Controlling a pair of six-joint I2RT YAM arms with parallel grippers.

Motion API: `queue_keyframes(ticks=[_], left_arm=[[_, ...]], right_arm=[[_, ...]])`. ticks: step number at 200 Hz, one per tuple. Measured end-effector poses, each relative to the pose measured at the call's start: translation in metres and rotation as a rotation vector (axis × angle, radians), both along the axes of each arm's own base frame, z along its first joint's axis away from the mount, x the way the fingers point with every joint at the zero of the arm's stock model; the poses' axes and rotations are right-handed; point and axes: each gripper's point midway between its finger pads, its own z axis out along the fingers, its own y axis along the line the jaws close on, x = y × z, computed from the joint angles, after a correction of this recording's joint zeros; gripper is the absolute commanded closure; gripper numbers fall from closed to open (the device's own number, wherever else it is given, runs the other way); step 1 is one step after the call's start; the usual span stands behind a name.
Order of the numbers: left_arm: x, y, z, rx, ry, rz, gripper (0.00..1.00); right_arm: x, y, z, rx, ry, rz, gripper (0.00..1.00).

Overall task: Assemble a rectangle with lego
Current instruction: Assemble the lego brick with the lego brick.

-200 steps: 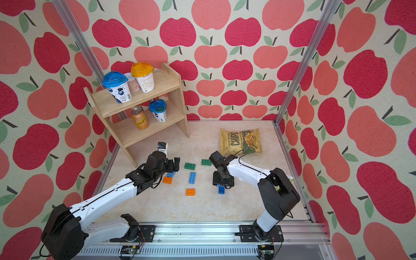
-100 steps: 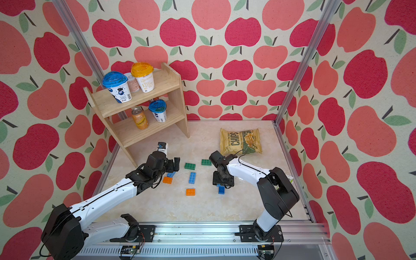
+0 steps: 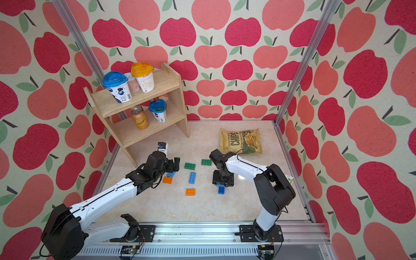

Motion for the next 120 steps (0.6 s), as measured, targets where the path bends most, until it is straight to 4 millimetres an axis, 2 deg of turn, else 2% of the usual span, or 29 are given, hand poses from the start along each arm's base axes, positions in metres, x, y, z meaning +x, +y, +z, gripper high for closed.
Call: queue_keyframes(ticks=[39,120], left_arm=[[0.0005,0.0018,0.0019,-0.003,-0.005,0.005,0.03],[0.0015,0.0060,0.0081,-0.011,-0.021,0.015,0.02]], right_arm=[[-0.0001,-0.0006,-0.0022,0.017,0.062,-0.001,1.00],[-0.0011,0.0006,-0.0047,0.045,0.212,0.019,1.00]])
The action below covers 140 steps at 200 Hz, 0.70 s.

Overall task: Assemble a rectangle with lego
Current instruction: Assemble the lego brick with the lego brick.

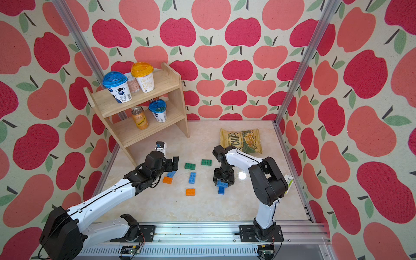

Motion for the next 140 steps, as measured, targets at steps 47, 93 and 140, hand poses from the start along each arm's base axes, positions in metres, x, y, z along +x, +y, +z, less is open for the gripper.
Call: queue_keyframes(ticks=[47,93,140], left_arm=[[0.0004,0.0017,0.0017,-0.003,-0.004,0.004,0.03],[0.0005,0.0035,0.0050,-0.009,-0.012,0.009,0.03],[0.0004,0.0040,0.0051,-0.010,-0.013,0.010,0.03]], right_arm=[[0.0010,-0.0006,-0.0018,0.010,0.058,-0.003,1.00],[0.0014,-0.0008,-0.0010,0.009,0.058,0.003,1.00],[0.0018,0.0002,0.0004,0.002,0.051,0.012,0.77]])
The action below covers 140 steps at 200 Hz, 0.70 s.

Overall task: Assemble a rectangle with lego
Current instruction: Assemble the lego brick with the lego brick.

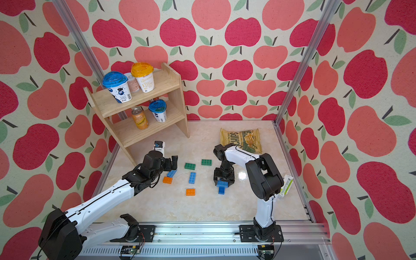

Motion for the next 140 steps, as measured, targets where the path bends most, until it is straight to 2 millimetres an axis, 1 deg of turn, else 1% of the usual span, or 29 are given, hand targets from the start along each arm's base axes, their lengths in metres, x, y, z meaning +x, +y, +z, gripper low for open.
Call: queue_keyframes(ticks=[35,50,80,85,91,117,125,140], left_arm=[[0.000,0.000,0.000,0.001,0.001,0.000,0.03],[-0.002,0.001,0.000,-0.002,-0.003,0.001,0.03],[-0.005,0.004,0.010,-0.018,-0.029,0.002,0.03],[-0.005,0.004,0.010,-0.019,-0.030,0.002,0.03],[-0.005,0.004,0.011,-0.020,-0.032,0.002,0.03],[-0.006,0.004,0.013,-0.023,-0.036,0.002,0.03],[-0.006,0.005,0.014,-0.025,-0.039,0.003,0.03],[-0.006,0.005,0.016,-0.028,-0.044,0.004,0.03]], right_arm=[[0.002,0.002,0.005,-0.006,-0.023,0.018,0.47],[0.003,0.003,0.005,-0.012,-0.034,0.026,0.37],[0.005,0.003,0.006,-0.025,-0.059,0.038,0.23],[0.008,0.003,0.005,-0.033,-0.080,0.043,0.19],[0.011,0.003,0.003,-0.035,-0.096,0.045,0.13],[0.023,0.005,0.005,-0.040,-0.161,0.041,0.05],[0.025,0.006,0.007,-0.039,-0.178,0.040,0.01],[0.028,0.007,0.016,-0.037,-0.215,0.037,0.00]])
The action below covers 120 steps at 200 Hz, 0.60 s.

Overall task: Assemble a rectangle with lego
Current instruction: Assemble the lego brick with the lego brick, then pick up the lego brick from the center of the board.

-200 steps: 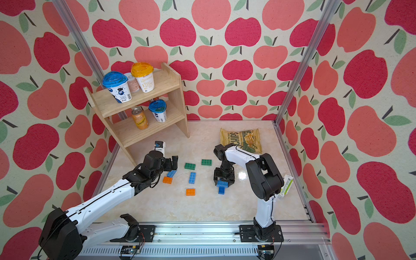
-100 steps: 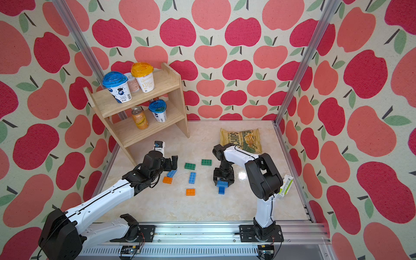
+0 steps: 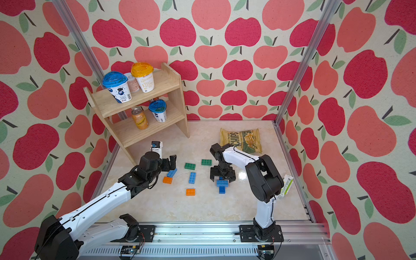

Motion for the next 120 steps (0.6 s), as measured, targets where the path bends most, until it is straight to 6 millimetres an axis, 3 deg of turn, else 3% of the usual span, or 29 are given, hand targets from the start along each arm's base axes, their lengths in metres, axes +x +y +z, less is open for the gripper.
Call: queue_keyframes(ticks=[45,76,99,120], left_arm=[[-0.001,0.005,0.004,0.001,-0.011,0.020,0.03],[-0.002,0.013,0.002,0.002,-0.001,0.059,0.03],[-0.004,0.018,0.003,-0.004,0.001,0.090,0.03],[-0.006,0.023,0.005,-0.013,-0.006,0.109,0.03]], right_arm=[[0.012,0.010,0.044,0.035,-0.167,0.023,0.00],[0.014,0.042,0.072,0.082,-0.283,0.128,0.00],[0.012,0.073,0.077,0.079,-0.330,0.270,0.00],[0.011,0.102,0.064,0.040,-0.341,0.418,0.00]])
